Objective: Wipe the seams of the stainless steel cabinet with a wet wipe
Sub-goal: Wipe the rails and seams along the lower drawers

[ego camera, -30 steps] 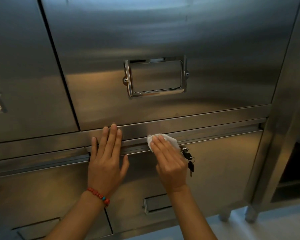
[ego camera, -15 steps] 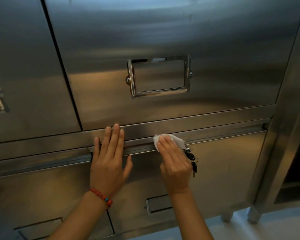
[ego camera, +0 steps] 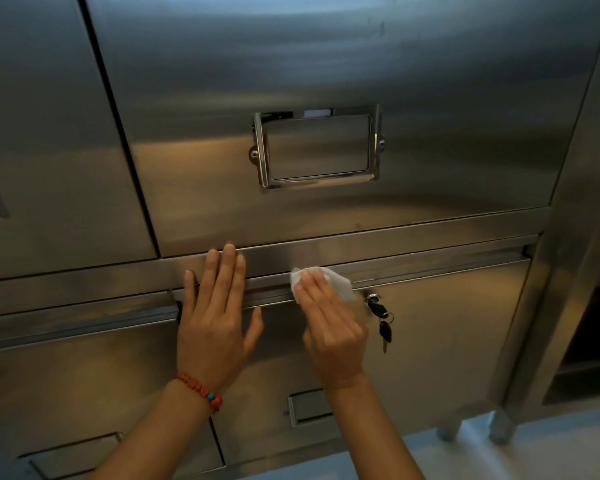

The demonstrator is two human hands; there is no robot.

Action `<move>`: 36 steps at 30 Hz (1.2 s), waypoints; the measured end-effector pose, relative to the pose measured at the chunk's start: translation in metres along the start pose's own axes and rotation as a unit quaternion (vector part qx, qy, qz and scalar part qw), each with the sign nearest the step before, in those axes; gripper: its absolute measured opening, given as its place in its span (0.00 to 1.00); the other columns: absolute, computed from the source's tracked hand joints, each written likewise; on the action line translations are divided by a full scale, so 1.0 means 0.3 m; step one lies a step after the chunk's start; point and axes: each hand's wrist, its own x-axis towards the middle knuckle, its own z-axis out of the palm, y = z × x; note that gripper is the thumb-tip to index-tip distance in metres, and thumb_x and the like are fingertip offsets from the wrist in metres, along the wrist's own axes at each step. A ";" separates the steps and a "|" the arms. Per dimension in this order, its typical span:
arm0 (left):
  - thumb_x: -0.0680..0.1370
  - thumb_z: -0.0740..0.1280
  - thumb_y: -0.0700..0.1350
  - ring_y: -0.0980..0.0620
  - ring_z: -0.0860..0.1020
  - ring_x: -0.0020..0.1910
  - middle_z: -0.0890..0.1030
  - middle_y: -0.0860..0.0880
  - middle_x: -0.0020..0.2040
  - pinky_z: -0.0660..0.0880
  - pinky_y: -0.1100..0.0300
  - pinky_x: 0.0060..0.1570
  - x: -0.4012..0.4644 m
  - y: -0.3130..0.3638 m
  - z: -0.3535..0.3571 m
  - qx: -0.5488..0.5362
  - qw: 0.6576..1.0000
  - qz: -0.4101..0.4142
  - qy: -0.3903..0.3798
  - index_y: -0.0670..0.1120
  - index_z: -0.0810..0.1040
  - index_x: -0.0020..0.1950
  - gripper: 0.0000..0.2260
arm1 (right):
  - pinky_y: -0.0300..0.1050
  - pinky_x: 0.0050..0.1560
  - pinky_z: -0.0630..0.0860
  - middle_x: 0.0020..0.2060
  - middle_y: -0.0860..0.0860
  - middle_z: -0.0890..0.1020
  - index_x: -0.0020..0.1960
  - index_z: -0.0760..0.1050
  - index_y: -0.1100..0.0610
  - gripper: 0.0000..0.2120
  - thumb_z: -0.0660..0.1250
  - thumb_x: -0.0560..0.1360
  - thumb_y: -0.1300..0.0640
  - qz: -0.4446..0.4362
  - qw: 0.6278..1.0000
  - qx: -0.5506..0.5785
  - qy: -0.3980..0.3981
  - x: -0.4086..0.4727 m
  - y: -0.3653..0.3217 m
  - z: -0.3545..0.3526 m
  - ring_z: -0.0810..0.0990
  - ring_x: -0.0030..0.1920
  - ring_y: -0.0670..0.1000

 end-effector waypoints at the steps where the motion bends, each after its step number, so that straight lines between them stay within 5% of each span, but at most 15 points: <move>1: 0.75 0.57 0.50 0.48 0.49 0.76 0.62 0.39 0.72 0.52 0.44 0.71 0.000 0.001 0.000 0.000 1.000 -0.002 0.001 0.36 0.62 0.71 0.28 | 0.49 0.53 0.79 0.51 0.57 0.83 0.51 0.82 0.64 0.16 0.55 0.79 0.69 -0.019 1.000 0.007 -0.010 0.006 0.010 -0.005 0.81 0.55 0.54; 9: 0.75 0.58 0.50 0.49 0.49 0.76 0.61 0.39 0.72 0.53 0.44 0.71 0.001 -0.001 -0.001 -0.009 1.000 -0.002 0.000 0.37 0.63 0.71 0.28 | 0.53 0.46 0.82 0.50 0.59 0.83 0.50 0.82 0.66 0.13 0.58 0.79 0.67 0.053 0.998 -0.026 0.018 -0.007 0.034 -0.013 0.82 0.52 0.58; 15: 0.76 0.58 0.50 0.48 0.50 0.75 0.61 0.39 0.72 0.53 0.44 0.71 -0.001 0.003 0.008 -0.008 1.000 -0.005 0.012 0.36 0.63 0.71 0.27 | 0.51 0.52 0.80 0.50 0.59 0.83 0.51 0.82 0.65 0.13 0.59 0.77 0.70 -0.015 1.000 0.010 -0.006 0.011 0.063 -0.029 0.81 0.54 0.55; 20: 0.76 0.57 0.50 0.46 0.52 0.75 0.62 0.39 0.72 0.52 0.44 0.71 -0.003 -0.004 0.008 -0.006 1.000 0.001 0.010 0.36 0.62 0.71 0.27 | 0.50 0.49 0.81 0.50 0.58 0.83 0.49 0.82 0.65 0.12 0.63 0.71 0.72 0.036 0.999 -0.017 0.014 0.004 0.032 -0.015 0.82 0.53 0.55; 26: 0.76 0.57 0.50 0.48 0.50 0.76 0.61 0.39 0.73 0.53 0.44 0.71 -0.002 -0.003 0.007 -0.009 1.000 -0.002 0.004 0.37 0.62 0.72 0.27 | 0.48 0.53 0.80 0.50 0.57 0.83 0.50 0.83 0.64 0.16 0.55 0.80 0.68 -0.032 0.999 0.023 -0.005 0.029 0.030 -0.017 0.82 0.53 0.53; 31: 0.75 0.57 0.50 0.48 0.50 0.75 0.61 0.39 0.73 0.52 0.44 0.71 0.001 -0.005 0.001 -0.012 1.000 0.002 0.002 0.37 0.62 0.71 0.28 | 0.49 0.56 0.77 0.51 0.58 0.83 0.50 0.82 0.65 0.12 0.64 0.70 0.73 0.038 0.999 -0.001 0.010 0.002 0.016 -0.008 0.82 0.53 0.55; 36: 0.75 0.57 0.50 0.48 0.49 0.75 0.60 0.40 0.73 0.52 0.44 0.71 0.000 0.000 0.002 -0.013 1.000 -0.001 -0.001 0.36 0.61 0.72 0.28 | 0.49 0.53 0.80 0.51 0.57 0.83 0.51 0.82 0.64 0.12 0.65 0.71 0.73 -0.033 0.999 0.029 -0.026 0.024 0.022 -0.012 0.81 0.54 0.54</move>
